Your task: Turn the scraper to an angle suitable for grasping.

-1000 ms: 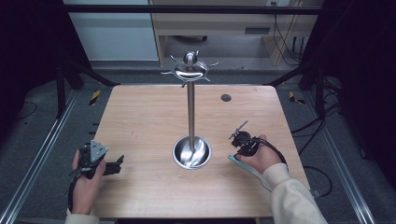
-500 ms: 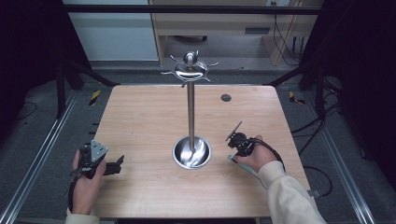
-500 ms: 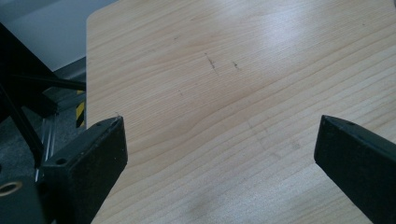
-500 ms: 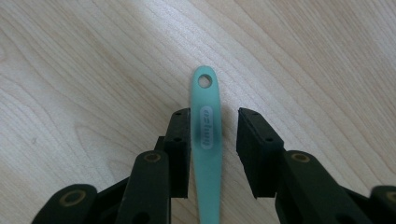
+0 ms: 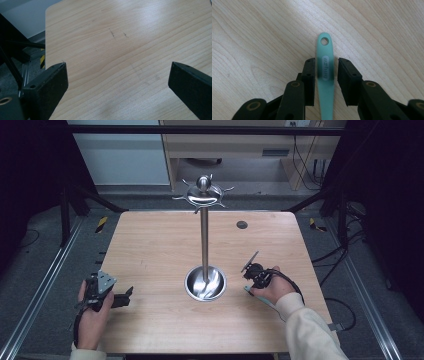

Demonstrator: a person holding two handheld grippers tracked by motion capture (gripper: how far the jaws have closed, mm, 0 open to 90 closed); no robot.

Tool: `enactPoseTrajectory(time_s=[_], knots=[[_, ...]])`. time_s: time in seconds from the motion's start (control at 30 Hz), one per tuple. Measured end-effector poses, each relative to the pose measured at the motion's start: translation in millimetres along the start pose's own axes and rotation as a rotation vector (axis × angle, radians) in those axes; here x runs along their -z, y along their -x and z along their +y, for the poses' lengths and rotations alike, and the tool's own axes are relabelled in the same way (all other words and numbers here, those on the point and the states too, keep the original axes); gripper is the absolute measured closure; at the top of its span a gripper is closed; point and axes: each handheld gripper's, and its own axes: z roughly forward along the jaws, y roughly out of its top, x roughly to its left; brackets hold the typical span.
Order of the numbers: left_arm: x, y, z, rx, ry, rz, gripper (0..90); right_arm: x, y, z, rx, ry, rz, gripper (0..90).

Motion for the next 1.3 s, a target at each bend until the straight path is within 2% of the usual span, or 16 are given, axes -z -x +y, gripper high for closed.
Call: enactPoseTrajectory(time_s=[0.33,0.37,0.43,0.5,0.6,0.93,1.0,1.03,1.13,1.17,1.2,1.27,1.3], knots=[[-0.2,-0.5,-0.2,0.004,0.000,-0.001,2.4,-2.8,1.9,0.7,-0.005,-0.003,0.010,69.9],[-0.3,-0.3,-0.2,0.004,0.000,-0.002,2.4,-3.0,1.3,0.8,-0.016,-0.005,0.012,70.2],[-0.2,-0.2,-0.2,0.004,0.001,-0.002,2.4,-3.8,2.4,0.6,0.006,0.000,0.009,70.8],[-0.3,-0.2,-0.3,0.005,0.000,-0.004,2.4,-4.1,2.1,0.8,0.009,-0.002,0.008,71.0],[-0.5,-0.2,-0.3,0.004,-0.001,-0.004,2.4,-4.0,0.4,1.2,-0.016,-0.010,0.015,71.3],[-0.5,-0.1,-0.3,0.003,0.000,-0.004,2.4,-4.4,0.4,1.3,-0.010,-0.015,0.024,73.4],[-0.6,0.0,-0.2,0.002,-0.001,-0.005,2.4,-3.7,-0.4,1.5,-0.024,-0.023,0.024,73.8],[-0.6,0.0,-0.2,0.002,-0.001,-0.005,2.4,-4.0,1.2,0.8,-0.008,-0.017,0.026,73.9],[-0.8,-0.1,-0.3,0.002,-0.001,-0.005,2.4,-1.7,2.2,-0.2,-0.029,-0.007,0.033,74.1],[-0.8,-0.2,-0.3,0.002,-0.001,-0.005,2.4,-1.5,4.3,-1.0,-0.006,0.003,0.030,74.1],[-0.7,-0.1,-0.3,0.002,-0.001,-0.005,2.4,-0.4,4.8,-2.0,-0.006,0.014,0.024,74.1],[-0.4,-0.1,-0.1,0.001,0.000,-0.005,2.4,3.6,4.1,-1.7,-0.030,0.018,0.033,74.2],[-0.3,-0.2,0.0,0.000,0.001,-0.005,2.4,4.7,5.6,-2.9,-0.006,0.030,0.026,74.3]])
